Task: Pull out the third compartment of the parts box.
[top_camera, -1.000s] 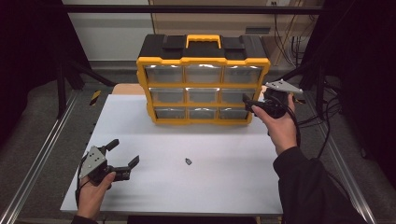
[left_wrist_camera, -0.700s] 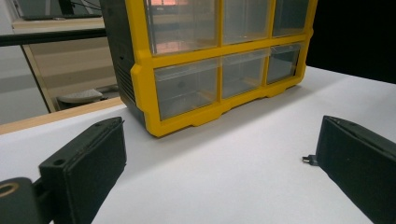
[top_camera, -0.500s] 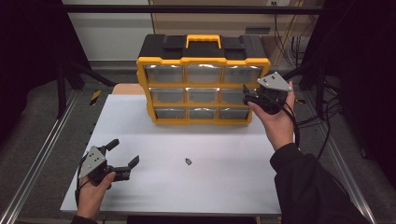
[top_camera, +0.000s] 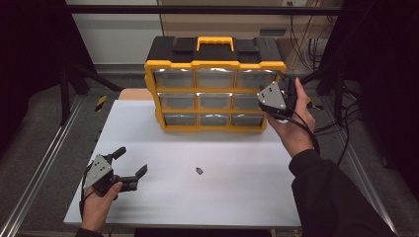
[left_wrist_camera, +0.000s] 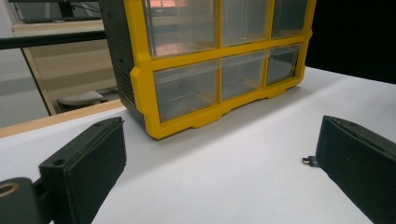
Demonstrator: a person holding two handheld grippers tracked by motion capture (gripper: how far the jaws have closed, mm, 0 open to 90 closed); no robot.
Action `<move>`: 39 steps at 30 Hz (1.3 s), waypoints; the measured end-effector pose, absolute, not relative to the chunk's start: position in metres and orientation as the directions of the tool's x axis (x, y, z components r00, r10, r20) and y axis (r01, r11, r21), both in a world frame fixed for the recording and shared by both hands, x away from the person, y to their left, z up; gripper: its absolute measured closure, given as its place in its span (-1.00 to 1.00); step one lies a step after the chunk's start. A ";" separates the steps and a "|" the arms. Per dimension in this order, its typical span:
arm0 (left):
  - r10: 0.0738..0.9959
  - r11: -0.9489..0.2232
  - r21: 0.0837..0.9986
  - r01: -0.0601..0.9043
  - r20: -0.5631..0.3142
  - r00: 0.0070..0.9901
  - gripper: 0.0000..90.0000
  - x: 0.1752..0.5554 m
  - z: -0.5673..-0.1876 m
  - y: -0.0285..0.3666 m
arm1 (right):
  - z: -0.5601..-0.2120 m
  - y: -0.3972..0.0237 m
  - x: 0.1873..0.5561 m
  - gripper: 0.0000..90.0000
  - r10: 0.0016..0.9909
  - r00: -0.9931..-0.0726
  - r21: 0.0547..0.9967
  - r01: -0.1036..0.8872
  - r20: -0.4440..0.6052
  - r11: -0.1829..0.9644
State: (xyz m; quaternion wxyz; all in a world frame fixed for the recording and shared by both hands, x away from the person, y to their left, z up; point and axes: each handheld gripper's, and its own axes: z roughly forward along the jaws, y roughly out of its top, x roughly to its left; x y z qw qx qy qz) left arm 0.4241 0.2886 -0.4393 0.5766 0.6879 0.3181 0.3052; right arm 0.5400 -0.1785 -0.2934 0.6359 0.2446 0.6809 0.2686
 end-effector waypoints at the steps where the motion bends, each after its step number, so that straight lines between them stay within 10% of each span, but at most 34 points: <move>1: 0.790 -0.133 0.987 0.085 0.054 0.611 -0.96 0.424 -0.439 0.289 | -0.294 -0.178 0.541 -0.10 0.658 -0.059 0.660 -0.011 -0.751 0.751; 13: 0.791 -0.137 0.987 0.083 0.059 0.609 -0.96 0.425 -0.439 0.289 | -0.302 -0.171 0.551 0.49 0.460 0.027 0.460 0.004 -0.888 0.888; 39: 0.790 -0.140 0.987 0.085 0.059 0.611 -0.96 0.425 -0.440 0.288 | -0.312 -0.161 0.560 0.75 0.231 0.100 0.233 0.009 -0.968 0.973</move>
